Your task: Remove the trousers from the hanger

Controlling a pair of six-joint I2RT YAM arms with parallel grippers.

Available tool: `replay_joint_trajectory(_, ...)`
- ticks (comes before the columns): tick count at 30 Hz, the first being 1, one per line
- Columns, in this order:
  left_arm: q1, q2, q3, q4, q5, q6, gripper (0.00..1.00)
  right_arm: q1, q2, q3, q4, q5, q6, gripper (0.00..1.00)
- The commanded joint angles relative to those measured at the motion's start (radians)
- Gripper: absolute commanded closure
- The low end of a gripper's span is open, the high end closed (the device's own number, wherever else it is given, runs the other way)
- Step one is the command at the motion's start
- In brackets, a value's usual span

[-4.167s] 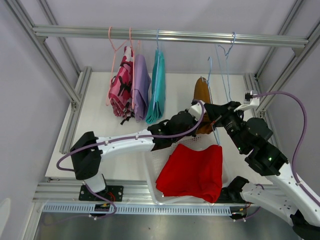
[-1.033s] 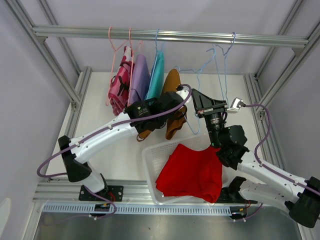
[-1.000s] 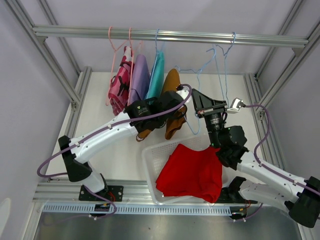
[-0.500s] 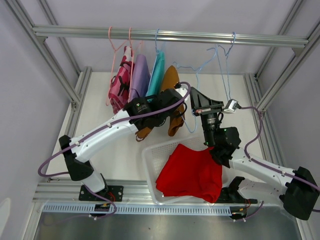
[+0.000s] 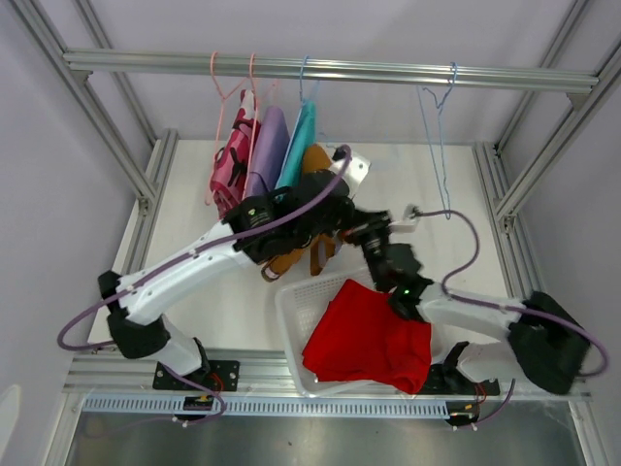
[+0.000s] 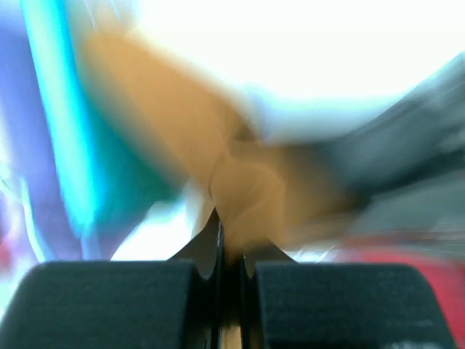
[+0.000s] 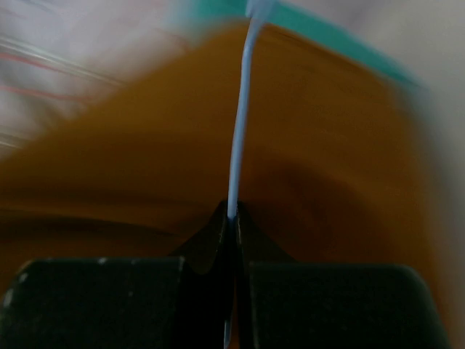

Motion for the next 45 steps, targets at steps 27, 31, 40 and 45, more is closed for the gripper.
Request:
replay_joint_trajectory(27,-0.13,-0.62,-0.376,1.061,0.069,0.019,0.99,0.025,-0.014,-0.025,-0.959,-0.021,-0.357,1.0)
replay_joint_trajectory(31,-0.13,-0.695,-0.439,1.044,0.06,0.009,0.99,0.017,-0.071,0.003,-1.003,-0.015,-0.392,1.0)
replay_joint_trajectory(40,-0.13,-0.806,-0.444,0.908,0.118,-0.015,0.99,-0.017,-0.149,0.085,-1.112,-0.012,-0.455,1.0)
replay_joint_trajectory(45,-0.13,-0.85,-0.482,0.842,0.172,-0.021,0.99,-0.022,-0.189,0.136,-1.169,0.0,-0.487,1.0)
